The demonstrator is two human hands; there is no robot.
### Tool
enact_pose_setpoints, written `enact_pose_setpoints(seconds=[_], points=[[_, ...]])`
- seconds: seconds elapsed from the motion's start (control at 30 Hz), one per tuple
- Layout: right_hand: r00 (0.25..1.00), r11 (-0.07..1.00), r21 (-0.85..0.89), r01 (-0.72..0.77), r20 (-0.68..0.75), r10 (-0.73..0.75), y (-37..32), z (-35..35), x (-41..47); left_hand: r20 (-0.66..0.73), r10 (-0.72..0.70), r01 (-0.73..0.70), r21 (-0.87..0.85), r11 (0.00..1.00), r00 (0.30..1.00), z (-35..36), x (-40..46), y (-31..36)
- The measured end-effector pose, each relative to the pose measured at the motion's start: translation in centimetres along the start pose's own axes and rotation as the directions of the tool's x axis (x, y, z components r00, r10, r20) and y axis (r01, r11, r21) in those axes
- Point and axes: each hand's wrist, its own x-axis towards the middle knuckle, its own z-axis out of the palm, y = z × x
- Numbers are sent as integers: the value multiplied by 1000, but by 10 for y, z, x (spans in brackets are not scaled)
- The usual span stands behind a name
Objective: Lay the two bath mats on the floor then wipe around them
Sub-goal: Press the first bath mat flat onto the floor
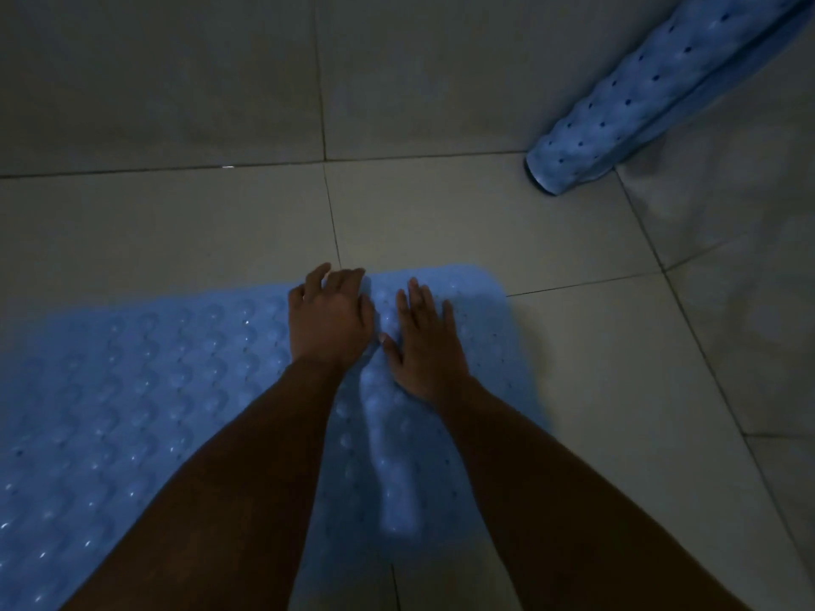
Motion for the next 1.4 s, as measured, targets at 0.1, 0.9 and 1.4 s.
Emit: enact_pose_setpoints(seconds=[0.1,0.9,1.4], points=[[996,999,-46,-1,-89,-4,3,10,-3,-4,12,-12,47,999,1000,8,-14,-1],[993,999,49,12,-117,-6,2,15,-1,-50,17,-18,-18,1000,999,18,-36,-18],[967,884,460,-82,-179,183,96,-96,51,185,236,-241,6,970,954,69,-12,97]])
